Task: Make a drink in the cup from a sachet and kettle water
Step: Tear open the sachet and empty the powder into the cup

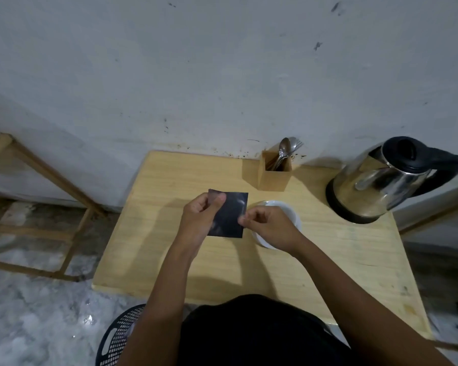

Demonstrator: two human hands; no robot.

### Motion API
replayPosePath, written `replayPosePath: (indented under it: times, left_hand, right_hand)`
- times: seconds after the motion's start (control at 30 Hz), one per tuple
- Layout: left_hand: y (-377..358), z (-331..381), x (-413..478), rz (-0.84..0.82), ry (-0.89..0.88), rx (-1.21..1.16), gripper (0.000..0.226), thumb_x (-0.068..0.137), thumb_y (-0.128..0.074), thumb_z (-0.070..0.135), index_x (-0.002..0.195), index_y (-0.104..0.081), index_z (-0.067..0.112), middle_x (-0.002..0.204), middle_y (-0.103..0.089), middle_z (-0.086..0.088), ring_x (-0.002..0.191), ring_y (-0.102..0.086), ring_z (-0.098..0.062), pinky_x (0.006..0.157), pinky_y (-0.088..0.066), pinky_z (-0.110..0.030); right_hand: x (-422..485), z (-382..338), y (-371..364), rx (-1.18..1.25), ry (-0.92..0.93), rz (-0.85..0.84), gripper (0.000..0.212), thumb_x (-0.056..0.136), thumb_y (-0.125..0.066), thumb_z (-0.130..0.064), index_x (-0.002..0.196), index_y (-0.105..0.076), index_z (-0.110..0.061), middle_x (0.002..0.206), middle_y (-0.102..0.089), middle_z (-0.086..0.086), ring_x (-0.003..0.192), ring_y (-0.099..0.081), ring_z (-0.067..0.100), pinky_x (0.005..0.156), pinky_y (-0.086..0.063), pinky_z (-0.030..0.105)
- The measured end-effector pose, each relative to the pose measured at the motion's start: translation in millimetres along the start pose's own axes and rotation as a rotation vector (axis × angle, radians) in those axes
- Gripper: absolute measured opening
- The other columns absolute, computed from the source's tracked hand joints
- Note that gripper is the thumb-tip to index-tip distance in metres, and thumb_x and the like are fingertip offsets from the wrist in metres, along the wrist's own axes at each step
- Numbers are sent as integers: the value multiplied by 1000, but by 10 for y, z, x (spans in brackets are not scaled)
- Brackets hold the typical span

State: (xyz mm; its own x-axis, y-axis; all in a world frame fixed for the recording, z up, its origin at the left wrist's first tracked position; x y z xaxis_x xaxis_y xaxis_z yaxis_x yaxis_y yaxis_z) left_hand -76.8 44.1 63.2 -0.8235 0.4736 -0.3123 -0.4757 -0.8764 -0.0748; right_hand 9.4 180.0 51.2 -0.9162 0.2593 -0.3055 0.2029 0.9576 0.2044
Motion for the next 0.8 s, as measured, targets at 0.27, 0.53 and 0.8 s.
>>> replayPosePath:
  times: [0.27, 0.53, 0.8]
  left_hand:
    - [-538, -129, 60, -138, 25, 197, 14, 86, -67, 21, 86, -71, 8, 80, -74, -1, 74, -64, -13, 67, -51, -28]
    - [-1075, -342, 43, -187, 99, 81, 6, 84, -70, 24, 81, -71, 19, 79, -72, -1, 72, -63, -14, 70, -52, -30]
    - [-937, -412, 80, -36, -42, 358, 31, 89, -61, 39, 113, -64, 21, 106, -67, 8, 87, -64, -9, 72, -49, -20]
  right_hand:
    - [-455, 163, 709, 27, 97, 365, 9, 91, -65, -15, 95, -73, -17, 89, -73, -7, 86, -67, 6, 78, -55, 19]
    - [-756, 652, 867, 416, -64, 418, 26, 88, -68, -9, 114, -65, -10, 103, -74, 7, 97, -71, 21, 81, -59, 32]
    - [-1037, 775, 1243, 303, -11, 649, 15, 87, -70, -9, 102, -69, -13, 91, -76, 3, 86, -71, 15, 75, -57, 29]
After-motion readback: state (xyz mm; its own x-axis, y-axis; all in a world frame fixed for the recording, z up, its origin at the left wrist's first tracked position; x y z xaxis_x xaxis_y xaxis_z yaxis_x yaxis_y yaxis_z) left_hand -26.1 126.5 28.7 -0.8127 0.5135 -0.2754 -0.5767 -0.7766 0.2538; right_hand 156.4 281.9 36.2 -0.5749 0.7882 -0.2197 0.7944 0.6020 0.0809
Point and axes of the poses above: each hand's wrist, its own x-axis towards the middle knuckle, its own y-axis out of the back of the hand, z = x × y, the point moved 10 cm from there along x, towards the middle knuckle
